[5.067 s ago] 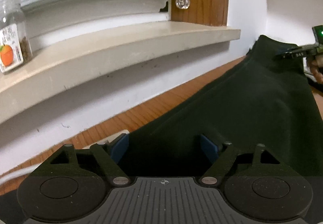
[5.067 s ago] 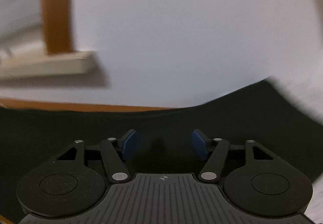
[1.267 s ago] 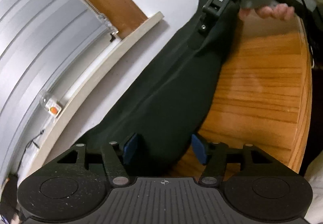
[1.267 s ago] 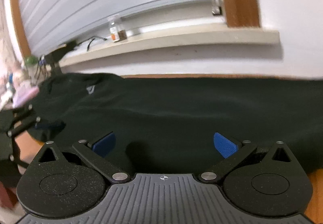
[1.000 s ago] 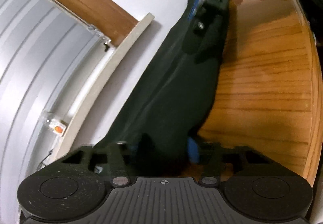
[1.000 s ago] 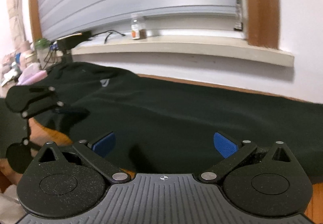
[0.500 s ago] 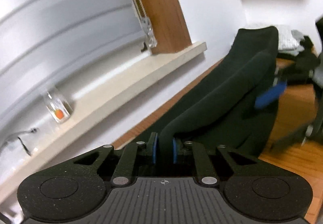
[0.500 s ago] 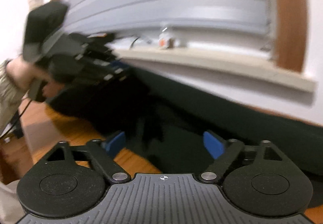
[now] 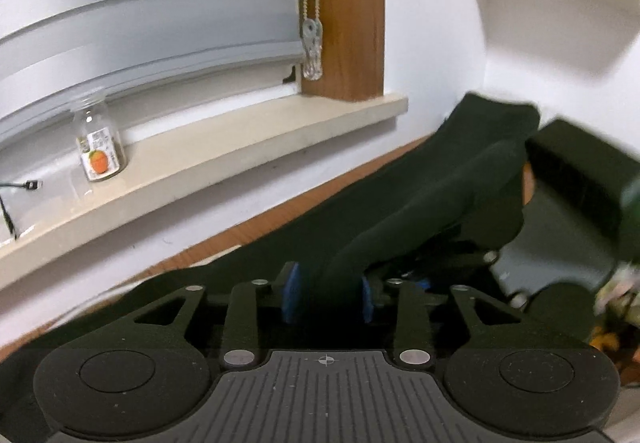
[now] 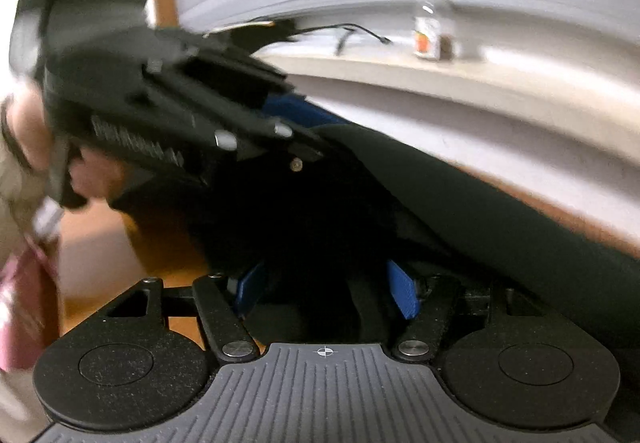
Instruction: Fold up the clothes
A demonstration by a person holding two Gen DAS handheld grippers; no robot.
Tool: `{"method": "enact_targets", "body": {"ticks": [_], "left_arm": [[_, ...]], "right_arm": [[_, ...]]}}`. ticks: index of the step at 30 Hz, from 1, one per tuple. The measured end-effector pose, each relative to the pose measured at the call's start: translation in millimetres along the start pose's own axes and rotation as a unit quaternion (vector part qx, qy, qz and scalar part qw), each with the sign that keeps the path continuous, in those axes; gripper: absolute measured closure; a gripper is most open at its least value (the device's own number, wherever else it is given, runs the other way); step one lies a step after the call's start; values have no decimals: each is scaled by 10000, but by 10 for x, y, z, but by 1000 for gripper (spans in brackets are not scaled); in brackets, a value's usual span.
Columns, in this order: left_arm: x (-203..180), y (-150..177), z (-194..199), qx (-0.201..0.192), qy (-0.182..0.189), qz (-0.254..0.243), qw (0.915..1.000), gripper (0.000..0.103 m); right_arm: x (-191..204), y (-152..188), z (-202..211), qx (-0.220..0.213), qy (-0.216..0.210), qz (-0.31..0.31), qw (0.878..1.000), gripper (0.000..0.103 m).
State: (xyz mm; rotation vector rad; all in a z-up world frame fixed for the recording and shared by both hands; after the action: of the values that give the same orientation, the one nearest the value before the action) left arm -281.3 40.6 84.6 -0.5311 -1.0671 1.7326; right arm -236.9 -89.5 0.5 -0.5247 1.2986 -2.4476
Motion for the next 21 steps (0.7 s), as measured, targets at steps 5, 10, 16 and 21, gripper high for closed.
{"method": "enact_targets", "body": {"ticks": [5, 10, 16, 21], "left_arm": [[195, 48, 179, -124, 43, 329, 9994, 58], [373, 144, 185, -48, -30, 547, 9985, 55], [569, 268, 84, 205, -574, 560, 9966, 56], [732, 371, 1, 415, -1026, 570, 9922, 56]], "right_arm": [[100, -80, -32, -10, 1, 235, 9997, 63], [153, -112, 8, -208, -35, 394, 9990, 57], [208, -175, -110, -340, -92, 446, 9984, 45], [192, -146, -137, -307, 27, 473, 9984, 73]]}}
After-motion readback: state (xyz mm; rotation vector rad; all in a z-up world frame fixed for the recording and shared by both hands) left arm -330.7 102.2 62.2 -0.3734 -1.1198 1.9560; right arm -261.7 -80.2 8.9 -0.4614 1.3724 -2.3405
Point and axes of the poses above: each gripper's, at about its wrist camera, not at the fingertips, and z roughly against the way its jaws point, x to its left, y to its underside, the point moved 1 cm from there along -z, roughly the way its jaws point, and after that the axes turned 11 degrees about -y, right-handed, at the moved point
